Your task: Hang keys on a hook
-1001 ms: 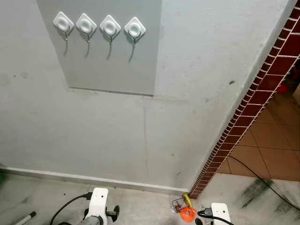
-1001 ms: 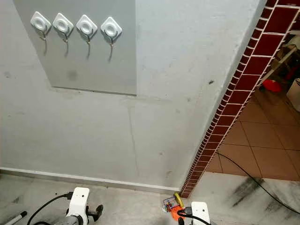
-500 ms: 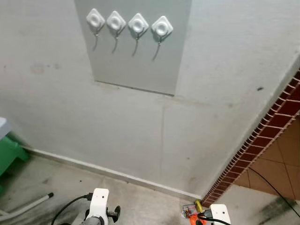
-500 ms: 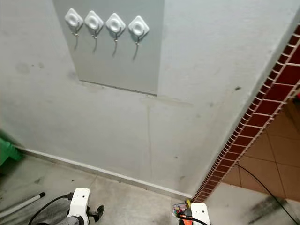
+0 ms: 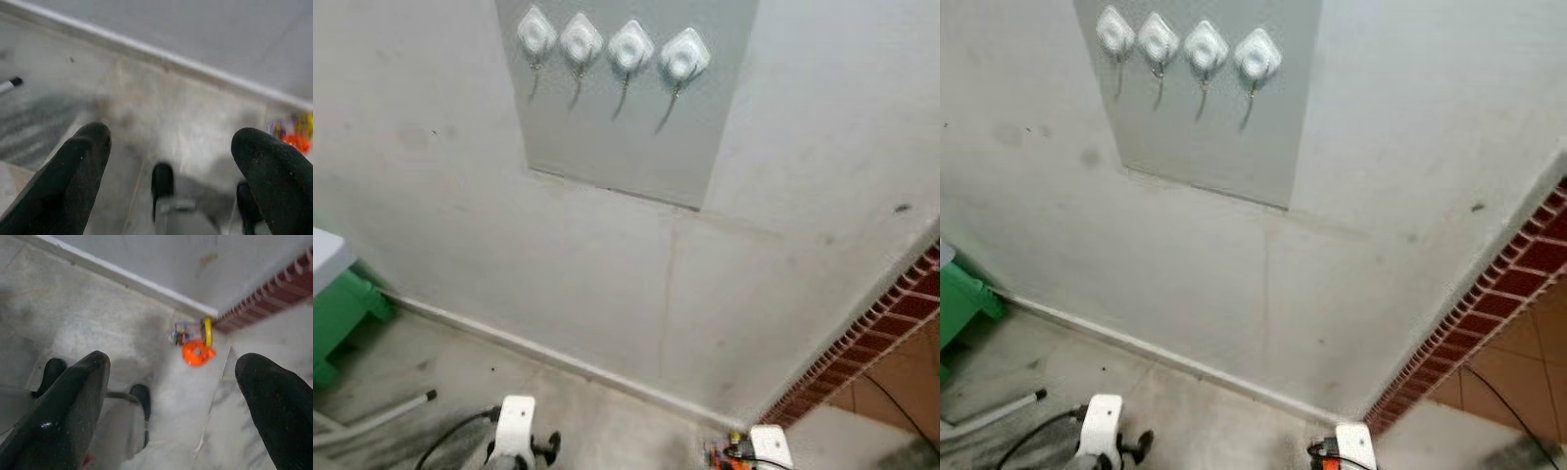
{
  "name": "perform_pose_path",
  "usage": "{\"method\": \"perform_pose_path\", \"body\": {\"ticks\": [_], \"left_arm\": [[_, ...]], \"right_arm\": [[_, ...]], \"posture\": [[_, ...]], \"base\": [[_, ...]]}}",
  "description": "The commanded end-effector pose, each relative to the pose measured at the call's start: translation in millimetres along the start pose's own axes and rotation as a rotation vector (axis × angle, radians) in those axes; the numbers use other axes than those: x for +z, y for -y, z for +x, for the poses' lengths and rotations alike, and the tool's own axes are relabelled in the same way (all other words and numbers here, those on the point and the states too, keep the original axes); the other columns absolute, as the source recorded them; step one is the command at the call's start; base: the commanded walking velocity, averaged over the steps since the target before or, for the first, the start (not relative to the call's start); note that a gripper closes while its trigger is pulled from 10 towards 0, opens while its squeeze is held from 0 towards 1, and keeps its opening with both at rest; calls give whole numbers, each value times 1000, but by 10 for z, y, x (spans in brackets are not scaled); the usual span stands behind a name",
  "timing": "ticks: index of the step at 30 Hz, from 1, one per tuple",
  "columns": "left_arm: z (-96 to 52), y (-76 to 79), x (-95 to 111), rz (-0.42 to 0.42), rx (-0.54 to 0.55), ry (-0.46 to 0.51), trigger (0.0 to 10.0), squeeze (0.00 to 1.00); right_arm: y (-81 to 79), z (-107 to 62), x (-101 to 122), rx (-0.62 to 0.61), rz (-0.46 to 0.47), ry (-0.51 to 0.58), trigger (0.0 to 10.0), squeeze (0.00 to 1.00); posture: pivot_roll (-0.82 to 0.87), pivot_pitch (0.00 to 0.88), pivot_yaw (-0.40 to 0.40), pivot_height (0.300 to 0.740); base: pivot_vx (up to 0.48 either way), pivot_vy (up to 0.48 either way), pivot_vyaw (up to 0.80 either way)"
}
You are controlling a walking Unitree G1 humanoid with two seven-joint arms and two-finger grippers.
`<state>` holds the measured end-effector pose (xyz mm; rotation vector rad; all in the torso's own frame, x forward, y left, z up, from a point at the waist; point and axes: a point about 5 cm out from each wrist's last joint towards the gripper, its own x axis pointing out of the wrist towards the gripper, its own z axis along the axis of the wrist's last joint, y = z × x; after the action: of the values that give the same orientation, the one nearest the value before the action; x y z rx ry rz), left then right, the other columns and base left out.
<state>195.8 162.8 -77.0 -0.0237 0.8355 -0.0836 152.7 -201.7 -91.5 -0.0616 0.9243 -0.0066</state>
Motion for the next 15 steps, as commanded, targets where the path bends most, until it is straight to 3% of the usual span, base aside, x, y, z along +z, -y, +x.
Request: {"method": "perform_pose_path", "body": {"ticks": [1, 15], "left_arm": [[-27, -43, -81, 2, 4, -26, 10000, 0], [-22, -43, -63, 13, 2, -22, 10000, 0]], "right_arm": [[-31, 4, 0, 7, 2, -3, 10000, 0], [-39, -1, -18, 7, 11, -5, 10000, 0]], "posture": [[-28, 0, 5, 740], [-29, 0, 7, 740]], "base": [[0, 0, 800], [0, 0, 800]]}}
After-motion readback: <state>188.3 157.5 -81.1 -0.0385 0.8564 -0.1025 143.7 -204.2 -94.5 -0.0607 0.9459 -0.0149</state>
